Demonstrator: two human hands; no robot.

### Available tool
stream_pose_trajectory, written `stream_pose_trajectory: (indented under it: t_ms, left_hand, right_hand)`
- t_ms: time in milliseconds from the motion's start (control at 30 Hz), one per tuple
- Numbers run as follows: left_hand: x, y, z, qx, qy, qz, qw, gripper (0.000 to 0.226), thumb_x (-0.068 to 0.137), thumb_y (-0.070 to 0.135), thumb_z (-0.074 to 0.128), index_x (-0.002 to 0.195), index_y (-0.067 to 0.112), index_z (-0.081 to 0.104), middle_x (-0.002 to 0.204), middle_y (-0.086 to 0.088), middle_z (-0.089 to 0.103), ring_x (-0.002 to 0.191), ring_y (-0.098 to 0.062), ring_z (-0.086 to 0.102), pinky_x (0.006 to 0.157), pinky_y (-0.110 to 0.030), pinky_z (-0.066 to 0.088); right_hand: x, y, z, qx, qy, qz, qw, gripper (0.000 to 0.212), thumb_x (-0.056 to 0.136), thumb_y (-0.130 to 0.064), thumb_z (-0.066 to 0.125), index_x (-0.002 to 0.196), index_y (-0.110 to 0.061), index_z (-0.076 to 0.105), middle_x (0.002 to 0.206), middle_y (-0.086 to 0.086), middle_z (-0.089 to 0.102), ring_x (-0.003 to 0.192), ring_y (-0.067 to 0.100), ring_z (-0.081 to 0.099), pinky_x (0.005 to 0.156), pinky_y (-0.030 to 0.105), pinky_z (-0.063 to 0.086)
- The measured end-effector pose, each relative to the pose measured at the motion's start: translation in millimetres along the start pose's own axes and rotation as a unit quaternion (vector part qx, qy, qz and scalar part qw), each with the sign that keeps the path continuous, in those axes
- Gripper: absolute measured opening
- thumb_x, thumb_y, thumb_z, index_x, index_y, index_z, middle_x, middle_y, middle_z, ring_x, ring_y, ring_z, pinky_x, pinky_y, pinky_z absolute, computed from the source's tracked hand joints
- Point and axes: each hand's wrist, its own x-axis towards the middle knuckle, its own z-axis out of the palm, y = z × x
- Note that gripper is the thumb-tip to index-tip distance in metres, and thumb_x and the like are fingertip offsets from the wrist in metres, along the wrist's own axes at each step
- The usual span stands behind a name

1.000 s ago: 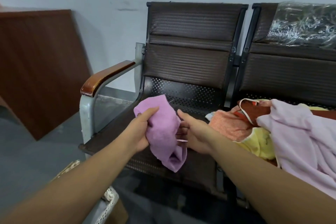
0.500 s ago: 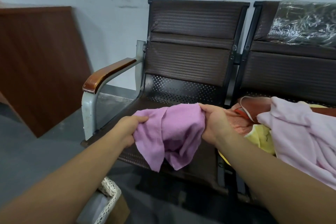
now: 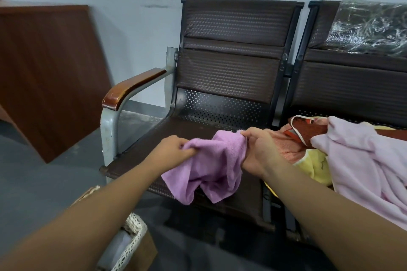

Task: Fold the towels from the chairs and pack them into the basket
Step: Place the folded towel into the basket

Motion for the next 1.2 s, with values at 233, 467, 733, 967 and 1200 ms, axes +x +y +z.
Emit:
stream_pose_trajectory:
  t_ms: [233,467,733,967,1200]
  left_hand:
    - [-1,9,-24,-0.439,0.121,-0.197,0.868,0.025,0.096,0.023,0.058,0.08,0.018,0.076,0.085,-0.008,0.074,0.092,-0.026,0.066,0.09,-0.042,0.05]
    - [7,-3,-34,-0.529,0.162,-0.267,0.789,0.018,0.096,0.017,0.055,0.105,0.002,0.061,0.109,-0.017,0.066,0.099,-0.024,0.064,0.089,-0.037,0.053]
    - [68,-7,-36,-0.461,0.13,-0.223,0.849,0.027,0.087,-0.009,0.047,0.093,0.009,0.067,0.103,-0.014,0.068,0.099,-0.024,0.063,0.093,-0.037,0.052]
    - [171,-15,-72,-0.363,0.111,-0.177,0.908,0.054,0.083,-0.001,0.04,0.129,0.018,0.062,0.101,-0.012,0.066,0.085,-0.023,0.056,0.073,-0.035,0.047]
    - [215,42,-133,-0.494,0.164,-0.062,0.852,0.019,0.076,-0.001,0.053,0.068,0.009,0.067,0.069,-0.007,0.055,0.065,-0.018,0.051,0.061,-0.032,0.039]
  right_hand:
    - [-4,-13,-4,0.086,0.003,-0.038,0.996,0.017,0.073,-0.003,0.037,0.058,-0.01,0.04,0.064,0.008,0.049,0.066,0.025,0.056,0.079,0.036,0.051]
    - [7,-16,-19,-0.023,0.052,-0.004,0.998,0.035,0.072,0.008,0.035,0.098,-0.002,0.056,0.099,0.018,0.056,0.082,0.026,0.056,0.077,0.032,0.048]
    - [73,-45,-26,-0.196,0.107,-0.05,0.973,0.024,0.091,0.001,0.06,0.112,-0.004,0.072,0.111,0.013,0.069,0.111,0.027,0.063,0.096,0.035,0.051]
    - [167,-120,-14,-0.293,0.165,-0.209,0.918,0.034,0.091,0.008,0.059,0.096,-0.022,0.074,0.115,0.016,0.07,0.099,0.025,0.066,0.088,0.034,0.055]
    - [157,-188,33,-0.212,0.109,-0.284,0.929,0.03,0.087,0.002,0.06,0.104,-0.017,0.076,0.105,0.009,0.075,0.094,0.019,0.071,0.074,0.025,0.058]
